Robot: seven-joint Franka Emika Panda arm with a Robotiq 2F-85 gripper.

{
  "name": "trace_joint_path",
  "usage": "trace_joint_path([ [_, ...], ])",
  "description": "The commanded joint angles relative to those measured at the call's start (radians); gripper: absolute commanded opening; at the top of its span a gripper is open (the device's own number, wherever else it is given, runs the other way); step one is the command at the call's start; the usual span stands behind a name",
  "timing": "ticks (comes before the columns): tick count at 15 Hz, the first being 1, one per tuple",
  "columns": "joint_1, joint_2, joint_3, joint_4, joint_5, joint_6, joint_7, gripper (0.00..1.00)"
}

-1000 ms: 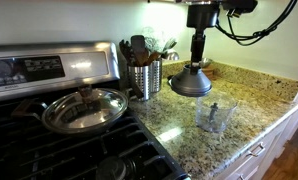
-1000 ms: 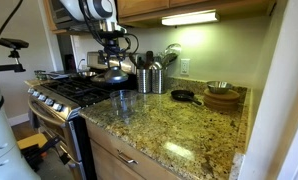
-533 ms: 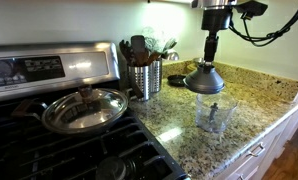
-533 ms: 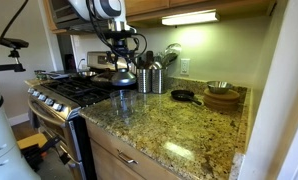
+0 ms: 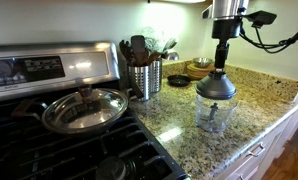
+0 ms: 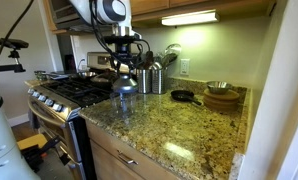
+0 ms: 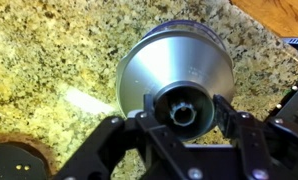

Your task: Place the blades inside the food processor chamber

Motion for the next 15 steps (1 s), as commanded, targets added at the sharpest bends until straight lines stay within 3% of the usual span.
trace_joint_path([
  [1, -0.003, -0.092, -0.012, -0.087, 0.037, 0.009, 0.009, 0.35],
  [15, 0.003, -0.112, -0.019, -0.205, 0.053, 0.19, 0.003, 0.35],
])
